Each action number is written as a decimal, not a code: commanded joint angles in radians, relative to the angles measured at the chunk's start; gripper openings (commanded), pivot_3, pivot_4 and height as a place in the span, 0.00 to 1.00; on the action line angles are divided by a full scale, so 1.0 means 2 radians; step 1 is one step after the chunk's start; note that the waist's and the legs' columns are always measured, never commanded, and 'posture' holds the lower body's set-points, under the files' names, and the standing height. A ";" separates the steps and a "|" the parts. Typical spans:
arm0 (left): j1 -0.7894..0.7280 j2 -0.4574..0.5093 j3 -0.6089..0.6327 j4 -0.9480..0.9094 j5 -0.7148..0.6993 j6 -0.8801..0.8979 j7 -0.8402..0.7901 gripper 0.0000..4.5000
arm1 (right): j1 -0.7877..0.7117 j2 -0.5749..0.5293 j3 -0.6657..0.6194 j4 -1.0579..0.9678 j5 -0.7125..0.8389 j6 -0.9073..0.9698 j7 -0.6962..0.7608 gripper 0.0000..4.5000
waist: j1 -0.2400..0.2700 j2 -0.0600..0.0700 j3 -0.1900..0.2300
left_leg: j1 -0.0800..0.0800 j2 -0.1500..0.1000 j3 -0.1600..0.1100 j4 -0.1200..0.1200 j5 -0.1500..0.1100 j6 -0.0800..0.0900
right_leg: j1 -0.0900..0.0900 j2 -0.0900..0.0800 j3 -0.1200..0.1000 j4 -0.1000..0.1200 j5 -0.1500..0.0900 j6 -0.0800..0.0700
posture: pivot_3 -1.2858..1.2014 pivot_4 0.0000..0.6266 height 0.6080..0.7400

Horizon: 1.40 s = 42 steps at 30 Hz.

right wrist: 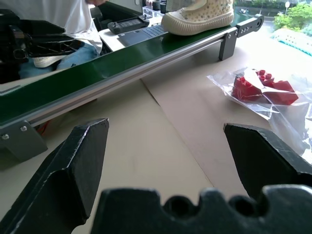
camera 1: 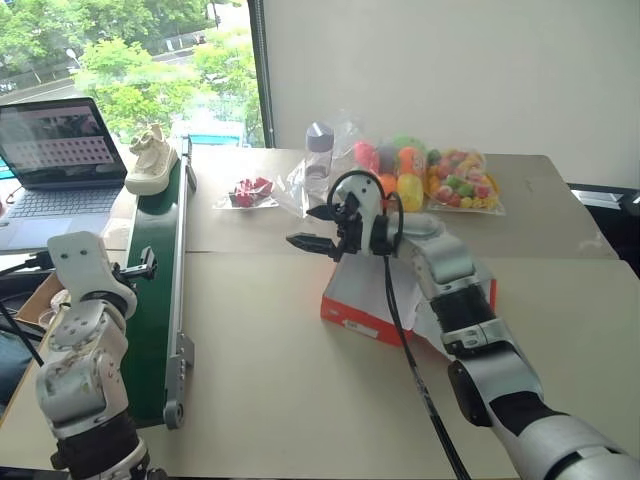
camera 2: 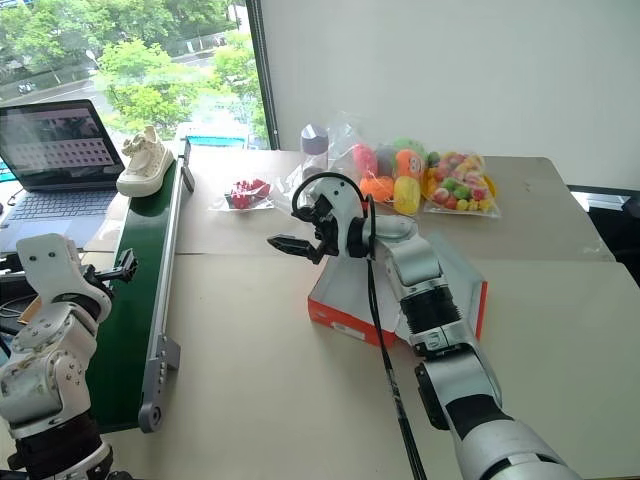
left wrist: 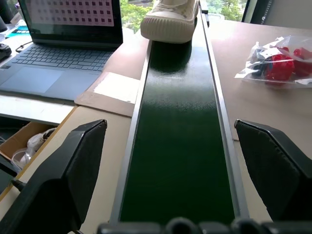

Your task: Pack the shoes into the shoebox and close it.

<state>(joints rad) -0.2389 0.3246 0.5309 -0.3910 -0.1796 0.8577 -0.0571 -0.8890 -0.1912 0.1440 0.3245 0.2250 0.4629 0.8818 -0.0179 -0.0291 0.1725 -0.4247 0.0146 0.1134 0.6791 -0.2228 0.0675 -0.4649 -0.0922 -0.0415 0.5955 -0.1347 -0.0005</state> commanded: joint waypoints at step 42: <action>-0.122 0.075 -0.037 0.281 -0.034 -0.164 -0.045 0.11 | 0.020 -0.022 -0.003 -0.083 0.012 0.037 -0.048 1.00 | 0.002 0.000 0.000 | -0.003 0.000 0.000 -0.001 0.001 -0.002 | -0.003 -0.001 -0.001 0.001 0.001 -0.001 | 0.52 0.24 1.00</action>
<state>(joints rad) -0.4786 0.4655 0.4527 0.1870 -0.2421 0.5450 -0.1503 -0.8411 -0.2286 0.1459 0.2051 0.2403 0.5323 0.7884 -0.0145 -0.0295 0.1722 -0.4301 0.0148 0.1136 0.6778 -0.2198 0.0635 -0.4712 -0.0931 -0.0432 0.5975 -0.1332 -0.0022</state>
